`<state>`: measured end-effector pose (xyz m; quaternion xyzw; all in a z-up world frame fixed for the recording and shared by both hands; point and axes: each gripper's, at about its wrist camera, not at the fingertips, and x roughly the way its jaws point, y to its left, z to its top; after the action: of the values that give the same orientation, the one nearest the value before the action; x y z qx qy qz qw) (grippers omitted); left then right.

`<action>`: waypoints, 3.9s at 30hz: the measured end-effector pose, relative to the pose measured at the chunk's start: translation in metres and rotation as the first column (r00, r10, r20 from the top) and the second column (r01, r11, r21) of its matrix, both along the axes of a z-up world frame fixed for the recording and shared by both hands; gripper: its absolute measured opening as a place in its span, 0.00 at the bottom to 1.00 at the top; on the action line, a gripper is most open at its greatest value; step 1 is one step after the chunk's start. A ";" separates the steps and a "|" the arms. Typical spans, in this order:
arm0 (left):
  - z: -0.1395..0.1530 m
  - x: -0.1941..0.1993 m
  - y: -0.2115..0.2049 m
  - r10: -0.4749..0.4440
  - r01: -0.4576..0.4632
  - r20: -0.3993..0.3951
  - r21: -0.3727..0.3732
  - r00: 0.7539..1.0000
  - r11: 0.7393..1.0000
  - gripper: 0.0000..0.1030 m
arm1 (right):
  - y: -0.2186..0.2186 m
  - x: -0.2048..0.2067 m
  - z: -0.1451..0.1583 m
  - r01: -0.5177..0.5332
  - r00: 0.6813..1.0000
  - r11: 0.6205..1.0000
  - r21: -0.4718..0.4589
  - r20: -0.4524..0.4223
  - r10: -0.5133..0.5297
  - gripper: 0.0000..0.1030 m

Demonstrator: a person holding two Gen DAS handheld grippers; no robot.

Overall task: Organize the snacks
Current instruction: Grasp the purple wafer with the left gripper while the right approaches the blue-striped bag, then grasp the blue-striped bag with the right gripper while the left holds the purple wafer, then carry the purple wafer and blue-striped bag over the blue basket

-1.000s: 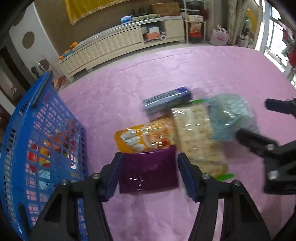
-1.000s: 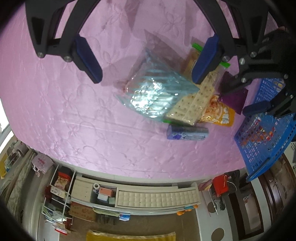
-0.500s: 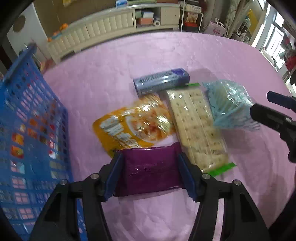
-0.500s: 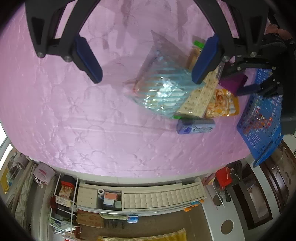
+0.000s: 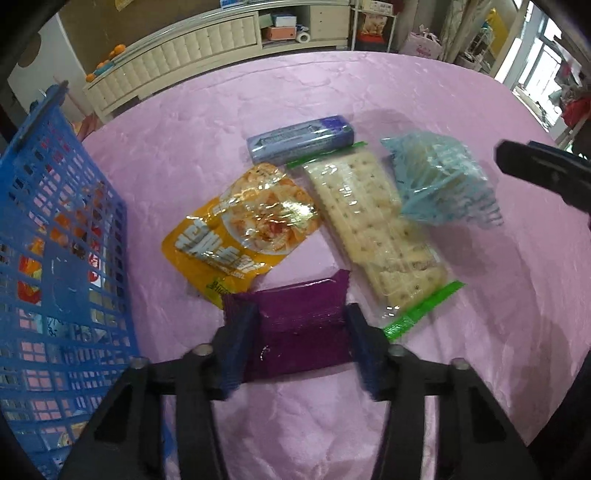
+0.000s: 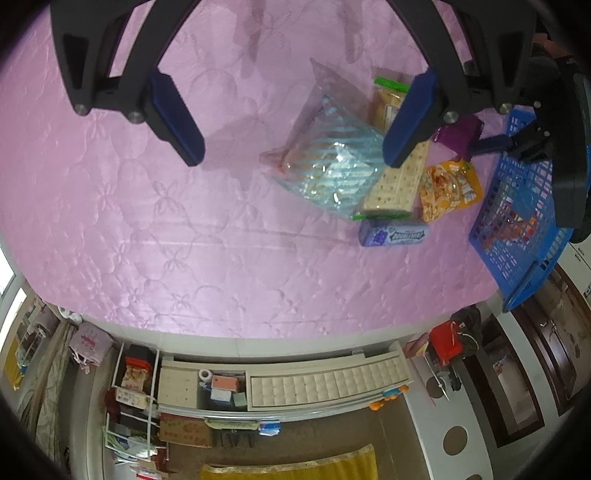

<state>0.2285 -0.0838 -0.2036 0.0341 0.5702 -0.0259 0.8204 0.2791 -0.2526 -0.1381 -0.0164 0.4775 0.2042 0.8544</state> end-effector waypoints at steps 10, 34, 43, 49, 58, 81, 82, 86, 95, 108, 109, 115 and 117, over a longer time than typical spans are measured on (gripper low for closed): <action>0.044 -0.006 -0.004 0.058 -0.058 0.144 -0.004 0.988 0.998 0.19 | -0.012 0.018 0.007 0.043 0.999 0.998 0.056 -0.034 -0.041 0.96; 0.049 -0.009 0.010 0.064 -0.059 0.130 -0.043 0.989 0.997 0.19 | 0.041 0.022 -0.040 -0.050 0.984 0.999 0.014 -0.169 0.052 0.62; 0.040 -0.011 0.010 0.111 -0.109 0.102 -0.025 0.989 0.994 0.62 | 0.032 0.011 -0.020 -0.068 0.992 0.996 0.052 -0.105 0.074 0.62; 0.022 -0.006 0.016 0.179 -0.178 0.044 -0.020 0.983 0.984 0.76 | 0.023 0.003 -0.017 -0.076 0.993 0.996 0.036 -0.088 0.079 0.62; -0.004 0.005 0.024 0.229 -0.229 -0.002 -0.012 0.973 0.973 0.80 | 0.021 0.001 -0.013 -0.094 0.992 0.995 0.040 -0.081 0.097 0.62; 0.008 -0.001 0.016 0.202 -0.201 0.005 -0.038 0.979 0.979 0.51 | 0.022 -0.003 -0.012 -0.121 0.989 0.991 0.058 -0.081 0.126 0.62; 0.012 -0.002 0.016 0.203 -0.202 0.016 -0.048 0.979 0.978 0.51 | 0.021 -0.004 -0.011 -0.121 0.989 0.991 0.058 -0.080 0.125 0.62; 0.034 -0.006 0.007 0.195 -0.192 0.054 -0.056 0.979 0.980 0.51 | 0.017 -0.010 -0.007 -0.115 0.990 0.992 0.056 -0.073 0.119 0.62; 0.096 -0.033 -0.001 0.143 -0.127 0.188 -0.093 0.972 0.988 0.51 | 0.018 -0.043 0.021 -0.111 0.993 0.993 0.039 -0.038 0.113 0.62; 0.169 -0.080 0.050 0.146 -0.109 0.340 -0.125 0.929 0.986 0.51 | 0.077 -0.092 0.113 -0.207 0.973 0.978 0.021 0.107 0.204 0.62; 0.172 -0.085 0.059 0.151 -0.113 0.347 -0.128 0.925 0.985 0.51 | 0.084 -0.095 0.117 -0.218 0.970 0.976 0.017 0.110 0.215 0.62; 0.187 -0.113 0.110 0.178 -0.150 0.394 -0.102 0.902 0.983 0.51 | 0.122 -0.104 0.131 -0.269 0.960 0.962 0.045 0.096 0.264 0.62; 0.189 -0.124 0.128 0.197 -0.172 0.404 -0.098 0.894 0.980 0.51 | 0.138 -0.107 0.134 -0.290 0.953 0.956 0.037 0.097 0.286 0.62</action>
<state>0.1048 0.0437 -0.0145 -0.0401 0.3844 0.0426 0.9213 0.1725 -0.1145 -0.0046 -0.0735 0.4256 0.3376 0.8364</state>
